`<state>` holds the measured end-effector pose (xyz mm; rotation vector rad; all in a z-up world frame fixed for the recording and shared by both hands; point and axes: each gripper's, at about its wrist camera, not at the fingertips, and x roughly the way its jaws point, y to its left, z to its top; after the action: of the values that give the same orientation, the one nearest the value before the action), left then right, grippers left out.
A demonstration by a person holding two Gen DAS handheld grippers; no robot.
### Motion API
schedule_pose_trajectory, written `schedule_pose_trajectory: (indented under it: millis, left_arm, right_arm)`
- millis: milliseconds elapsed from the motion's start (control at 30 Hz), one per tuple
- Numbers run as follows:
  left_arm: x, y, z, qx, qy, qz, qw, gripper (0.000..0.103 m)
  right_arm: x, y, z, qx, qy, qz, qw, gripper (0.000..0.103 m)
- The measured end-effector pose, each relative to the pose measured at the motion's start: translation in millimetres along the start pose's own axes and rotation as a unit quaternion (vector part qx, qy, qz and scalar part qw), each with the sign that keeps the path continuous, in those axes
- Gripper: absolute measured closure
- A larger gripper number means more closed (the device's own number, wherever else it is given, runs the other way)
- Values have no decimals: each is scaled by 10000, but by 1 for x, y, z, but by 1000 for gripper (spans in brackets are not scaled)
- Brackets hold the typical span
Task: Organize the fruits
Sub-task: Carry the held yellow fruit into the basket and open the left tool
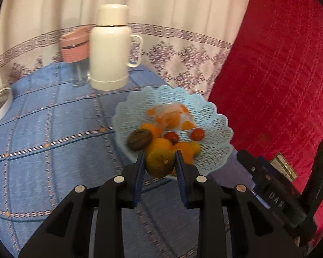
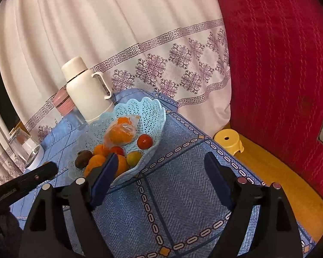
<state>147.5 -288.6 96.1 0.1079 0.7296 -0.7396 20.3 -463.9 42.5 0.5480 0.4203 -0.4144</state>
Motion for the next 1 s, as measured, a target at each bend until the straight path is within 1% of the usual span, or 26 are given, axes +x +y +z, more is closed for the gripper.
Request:
schedule_pose_trajectory:
  millis: [67, 467, 567, 867, 900, 967, 1000]
  left_arm:
    - [7, -7, 3, 50, 47, -72, 10000, 75]
    - [41, -34, 6, 502, 224, -190, 9983, 75]
    - [46, -34, 7, 498, 274, -229, 9981, 75]
    - [49, -32, 7, 511, 219, -322, 9979, 74]
    - [50, -32, 8, 503, 216, -324, 9980, 74]
    - [51, -31, 8, 472, 213, -296, 9982, 70]
    - [52, -30, 8, 451, 203, -261, 9984, 65]
  right_arm:
    - [0, -1, 0, 21, -3, -7, 10000, 20]
    - [1, -7, 0, 176, -15, -158, 9997, 18]
    - [0, -9, 1, 236, -48, -187, 9995, 18]
    - [0, -11, 0, 279, -43, -207, 9994, 18]
    - [0, -11, 0, 279, -44, -206, 9994, 18]
    - [0, -11, 0, 273, -45, -206, 9994, 18]
    - [0, -10, 0, 270, -45, -205, 9994, 18]
